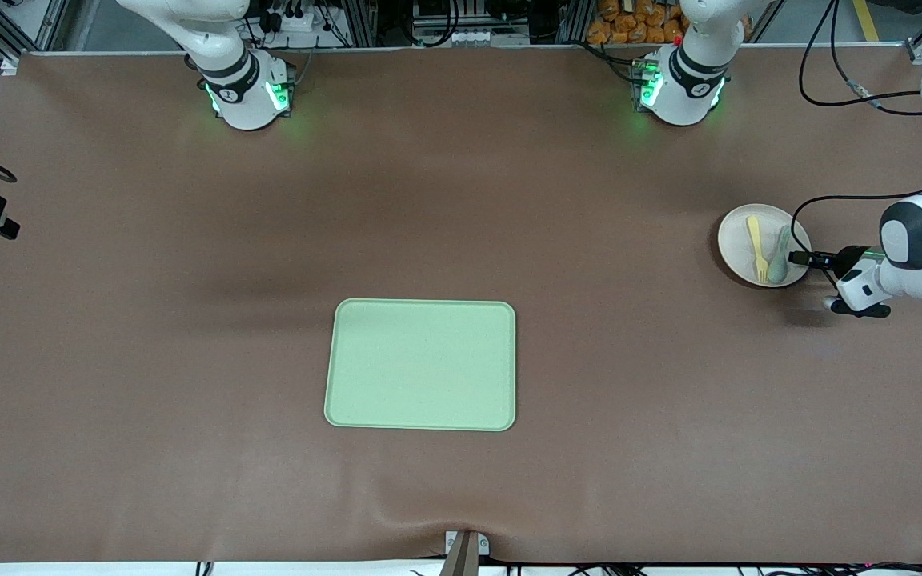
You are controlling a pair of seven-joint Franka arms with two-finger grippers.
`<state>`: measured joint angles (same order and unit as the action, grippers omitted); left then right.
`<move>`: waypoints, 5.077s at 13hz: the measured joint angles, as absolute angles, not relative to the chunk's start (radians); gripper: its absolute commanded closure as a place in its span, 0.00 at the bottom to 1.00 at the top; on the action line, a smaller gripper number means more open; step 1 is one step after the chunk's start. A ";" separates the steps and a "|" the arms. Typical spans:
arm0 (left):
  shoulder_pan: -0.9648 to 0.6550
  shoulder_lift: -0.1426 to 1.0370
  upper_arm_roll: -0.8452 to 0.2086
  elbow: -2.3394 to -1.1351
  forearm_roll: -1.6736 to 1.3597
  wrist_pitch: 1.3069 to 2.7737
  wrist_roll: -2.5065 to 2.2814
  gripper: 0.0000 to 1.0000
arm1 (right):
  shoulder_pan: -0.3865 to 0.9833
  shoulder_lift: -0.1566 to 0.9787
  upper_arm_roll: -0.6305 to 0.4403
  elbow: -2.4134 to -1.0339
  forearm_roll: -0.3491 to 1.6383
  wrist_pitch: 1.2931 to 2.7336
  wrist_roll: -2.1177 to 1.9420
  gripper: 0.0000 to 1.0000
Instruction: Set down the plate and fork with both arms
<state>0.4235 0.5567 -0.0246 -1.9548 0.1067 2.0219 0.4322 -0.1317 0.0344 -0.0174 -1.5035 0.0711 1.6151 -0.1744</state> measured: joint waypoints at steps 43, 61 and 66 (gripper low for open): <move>-0.323 0.799 -0.088 -1.336 -0.432 2.016 -0.139 1.00 | -0.150 0.178 -0.016 -1.503 0.077 1.719 -0.175 0.00; -0.458 0.925 -0.088 -1.290 -0.489 2.310 -0.140 1.00 | -0.098 0.322 -0.002 -1.496 0.079 1.763 -0.160 0.00; -0.475 0.936 -0.087 -1.290 -0.491 2.332 -0.140 0.00 | -0.008 0.356 0.001 -1.477 0.079 1.792 -0.074 0.00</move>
